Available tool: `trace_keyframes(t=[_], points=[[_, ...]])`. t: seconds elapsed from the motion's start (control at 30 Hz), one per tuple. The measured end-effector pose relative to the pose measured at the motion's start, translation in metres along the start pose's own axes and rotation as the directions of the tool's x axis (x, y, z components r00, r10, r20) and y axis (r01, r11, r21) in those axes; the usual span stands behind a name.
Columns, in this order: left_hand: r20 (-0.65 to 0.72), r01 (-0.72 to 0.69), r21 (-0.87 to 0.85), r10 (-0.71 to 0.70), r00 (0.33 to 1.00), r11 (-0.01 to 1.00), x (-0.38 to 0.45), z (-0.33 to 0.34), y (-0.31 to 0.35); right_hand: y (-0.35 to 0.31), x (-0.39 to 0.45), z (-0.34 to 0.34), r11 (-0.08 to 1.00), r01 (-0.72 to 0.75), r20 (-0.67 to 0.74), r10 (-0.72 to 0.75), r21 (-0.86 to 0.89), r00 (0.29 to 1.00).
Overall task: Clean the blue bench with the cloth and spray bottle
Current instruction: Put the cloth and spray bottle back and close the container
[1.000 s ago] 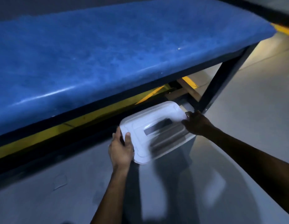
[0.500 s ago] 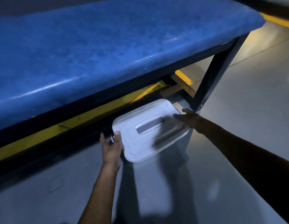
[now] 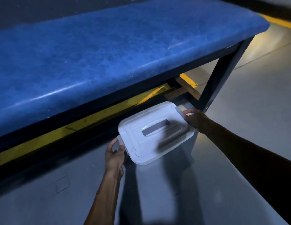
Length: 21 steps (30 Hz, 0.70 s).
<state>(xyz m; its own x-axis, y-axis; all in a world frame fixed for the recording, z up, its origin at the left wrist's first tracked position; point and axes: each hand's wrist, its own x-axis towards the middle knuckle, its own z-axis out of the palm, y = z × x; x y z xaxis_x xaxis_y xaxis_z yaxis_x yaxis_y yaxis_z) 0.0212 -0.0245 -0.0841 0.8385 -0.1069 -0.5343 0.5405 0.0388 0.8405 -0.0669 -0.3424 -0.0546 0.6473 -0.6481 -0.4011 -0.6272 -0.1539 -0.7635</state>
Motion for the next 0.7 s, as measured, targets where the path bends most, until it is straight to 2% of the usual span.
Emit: trace_keyframes(t=[0.07,0.23,0.37,0.47,0.6,0.7], points=[[-0.013,-0.049,0.056,0.05,0.999,0.997,-0.001,0.003,-0.005,-0.004,0.002,0.006,0.995,-0.026,-0.094,0.018,-0.091,0.995],[0.001,-0.138,0.106,0.139,0.99,0.985,-0.007,0.001,-0.014,-0.001,0.009,0.011,0.988,-0.024,-0.11,0.007,-0.153,0.994],[0.045,-0.004,-0.081,0.007,0.999,0.997,-0.009,-0.005,-0.012,0.001,0.011,0.011,0.991,-0.017,-0.082,0.006,-0.132,0.997],[0.092,0.048,-0.127,-0.036,0.995,0.991,-0.011,-0.008,-0.01,0.001,0.012,0.013,0.991,-0.004,-0.076,-0.006,-0.134,0.997],[0.009,0.001,-0.081,0.0,1.0,0.997,-0.011,0.005,-0.012,0.005,0.017,0.011,0.988,0.016,-0.05,-0.024,-0.153,0.998],[-0.071,-0.129,0.015,0.13,0.989,0.992,-0.01,0.013,-0.019,0.008,0.021,0.01,0.985,0.023,-0.013,-0.026,-0.17,1.0]])
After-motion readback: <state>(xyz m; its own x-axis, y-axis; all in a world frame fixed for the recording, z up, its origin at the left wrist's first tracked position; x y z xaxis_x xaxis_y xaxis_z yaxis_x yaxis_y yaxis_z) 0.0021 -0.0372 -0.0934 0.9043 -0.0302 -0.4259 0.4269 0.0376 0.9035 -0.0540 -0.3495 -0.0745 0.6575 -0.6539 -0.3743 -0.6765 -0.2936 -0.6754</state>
